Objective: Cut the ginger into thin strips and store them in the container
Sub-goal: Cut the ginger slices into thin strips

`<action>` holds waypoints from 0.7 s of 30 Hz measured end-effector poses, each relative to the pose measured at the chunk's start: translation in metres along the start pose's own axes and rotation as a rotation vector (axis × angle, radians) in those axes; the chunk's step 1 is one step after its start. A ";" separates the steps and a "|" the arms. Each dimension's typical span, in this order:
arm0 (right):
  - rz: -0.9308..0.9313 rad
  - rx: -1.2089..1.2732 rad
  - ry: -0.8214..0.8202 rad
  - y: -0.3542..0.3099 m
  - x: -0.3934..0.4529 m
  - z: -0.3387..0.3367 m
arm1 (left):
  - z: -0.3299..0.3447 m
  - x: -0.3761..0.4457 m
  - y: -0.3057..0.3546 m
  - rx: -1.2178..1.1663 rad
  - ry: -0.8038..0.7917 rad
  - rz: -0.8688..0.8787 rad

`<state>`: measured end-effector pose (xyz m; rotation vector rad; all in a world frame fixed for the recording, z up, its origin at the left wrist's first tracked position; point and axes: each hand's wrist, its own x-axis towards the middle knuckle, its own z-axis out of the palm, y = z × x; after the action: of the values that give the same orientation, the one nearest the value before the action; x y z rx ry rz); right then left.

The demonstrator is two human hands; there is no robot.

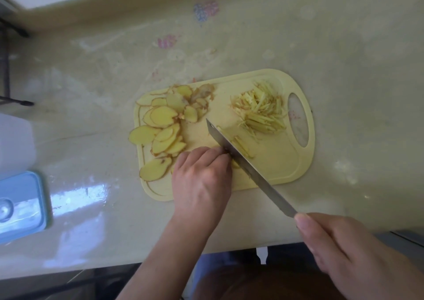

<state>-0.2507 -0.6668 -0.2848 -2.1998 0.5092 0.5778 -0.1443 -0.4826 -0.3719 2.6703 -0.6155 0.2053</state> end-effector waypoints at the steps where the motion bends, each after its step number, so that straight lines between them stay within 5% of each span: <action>1: -0.002 0.000 -0.010 -0.003 0.002 0.000 | 0.000 0.000 -0.001 0.006 -0.001 0.001; 3: 0.106 0.057 -0.150 -0.002 0.005 0.004 | 0.001 -0.001 -0.001 0.010 0.002 0.006; 10: -0.013 0.033 -0.144 0.014 0.029 0.016 | 0.005 -0.005 -0.001 -0.014 0.009 0.013; 21: 0.114 0.028 -0.191 0.008 0.001 0.004 | 0.002 -0.010 0.002 -0.018 0.034 -0.024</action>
<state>-0.2546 -0.6688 -0.2923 -2.0727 0.5395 0.8276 -0.1536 -0.4810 -0.3755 2.6501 -0.5723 0.2376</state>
